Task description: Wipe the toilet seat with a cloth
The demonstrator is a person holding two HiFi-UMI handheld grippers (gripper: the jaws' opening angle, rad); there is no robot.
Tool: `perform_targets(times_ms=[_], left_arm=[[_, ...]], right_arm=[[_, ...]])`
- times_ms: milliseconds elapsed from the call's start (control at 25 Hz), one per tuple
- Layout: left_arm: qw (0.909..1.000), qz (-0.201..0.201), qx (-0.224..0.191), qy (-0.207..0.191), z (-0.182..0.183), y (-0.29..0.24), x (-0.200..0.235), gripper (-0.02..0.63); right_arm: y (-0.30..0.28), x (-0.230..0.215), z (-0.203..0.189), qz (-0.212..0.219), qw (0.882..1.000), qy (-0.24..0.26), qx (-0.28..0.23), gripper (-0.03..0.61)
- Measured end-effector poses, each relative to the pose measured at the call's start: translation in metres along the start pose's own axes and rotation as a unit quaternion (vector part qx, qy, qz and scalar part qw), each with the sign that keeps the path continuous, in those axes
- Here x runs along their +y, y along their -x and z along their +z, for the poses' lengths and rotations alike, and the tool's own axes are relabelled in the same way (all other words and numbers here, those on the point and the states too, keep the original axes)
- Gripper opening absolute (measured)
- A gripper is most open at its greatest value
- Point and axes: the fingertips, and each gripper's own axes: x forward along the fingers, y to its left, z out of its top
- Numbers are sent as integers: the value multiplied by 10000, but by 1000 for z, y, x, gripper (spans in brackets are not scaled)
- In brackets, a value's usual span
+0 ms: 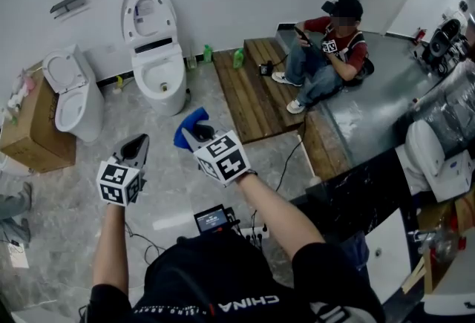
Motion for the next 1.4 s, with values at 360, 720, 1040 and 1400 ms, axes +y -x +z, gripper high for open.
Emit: perform_targets(times_ms=[360,720,1040,1400], left_arm=[[9998,134,129,9,2,-29,-9,14],[9989,328,327,79,-15,-51,-2,14],[9988,307,297,242,-26,-97,65,14],[9996,-30,211,199,-16,-166,197,14]], right_arm=[[5,-37,-10,127,9999,-46,20,44],[2,-75,-43,139,9993,-272,228,44],[-48,-114,-50,-84,9985,-383,373,44],[-157,-153,34,-515,9987,-17,-45,44]])
